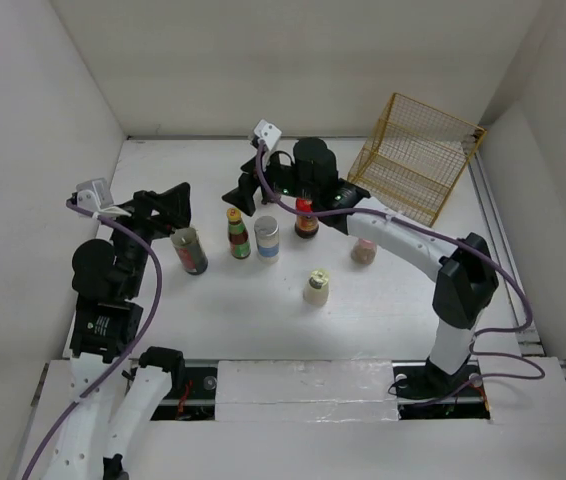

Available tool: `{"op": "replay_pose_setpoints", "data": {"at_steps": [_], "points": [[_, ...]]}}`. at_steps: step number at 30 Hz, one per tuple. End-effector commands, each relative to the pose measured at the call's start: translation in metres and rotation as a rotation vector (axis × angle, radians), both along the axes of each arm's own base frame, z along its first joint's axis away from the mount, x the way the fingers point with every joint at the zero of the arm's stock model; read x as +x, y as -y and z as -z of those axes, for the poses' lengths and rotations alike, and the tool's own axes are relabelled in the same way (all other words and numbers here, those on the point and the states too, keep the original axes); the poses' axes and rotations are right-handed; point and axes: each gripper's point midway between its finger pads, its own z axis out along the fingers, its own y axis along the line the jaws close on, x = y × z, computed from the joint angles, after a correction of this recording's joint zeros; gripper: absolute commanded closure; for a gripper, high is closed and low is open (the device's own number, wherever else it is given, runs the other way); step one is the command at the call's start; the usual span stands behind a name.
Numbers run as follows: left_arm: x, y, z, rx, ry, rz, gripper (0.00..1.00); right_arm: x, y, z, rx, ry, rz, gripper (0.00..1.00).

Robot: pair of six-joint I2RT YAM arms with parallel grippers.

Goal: Organize the condiment bottles

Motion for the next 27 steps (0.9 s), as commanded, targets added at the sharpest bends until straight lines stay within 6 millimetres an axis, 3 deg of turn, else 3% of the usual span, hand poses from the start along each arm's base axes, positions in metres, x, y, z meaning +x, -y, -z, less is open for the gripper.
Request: {"op": "replay_pose_setpoints", "data": {"at_steps": [1, 6, 8, 10, 19, 22, 27], "points": [[0.007, -0.010, 0.006, 0.016, -0.011, -0.058, 0.16, -0.013, -0.018, -0.036, 0.060, 0.065, -0.058, 0.03], [-0.006, -0.034, -0.002, -0.034, 0.023, -0.182, 0.15, -0.012, -0.034, -0.035, 0.061, 0.065, -0.077, 0.07], [-0.006, -0.044, 0.007, -0.050, -0.014, -0.239, 0.15, -0.006, -0.040, -0.035, 0.062, 0.078, -0.077, 0.07], [-0.011, -0.055, 0.004, -0.097, -0.003, -0.291, 0.12, -0.007, -0.048, -0.037, 0.058, 0.085, -0.088, 0.07], [-0.019, -0.087, 0.012, -0.176, -0.033, -0.476, 0.10, 0.008, -0.077, 0.014, -0.051, 0.028, -0.091, 0.04], [-0.020, -0.088, 0.014, -0.196, -0.039, -0.483, 0.10, -0.002, -0.093, 0.028, -0.093, 0.036, -0.163, 0.04], [-0.020, -0.088, 0.014, -0.196, -0.039, -0.483, 0.10, -0.049, -0.117, 0.042, -0.151, 0.084, -0.342, 0.04]]}}
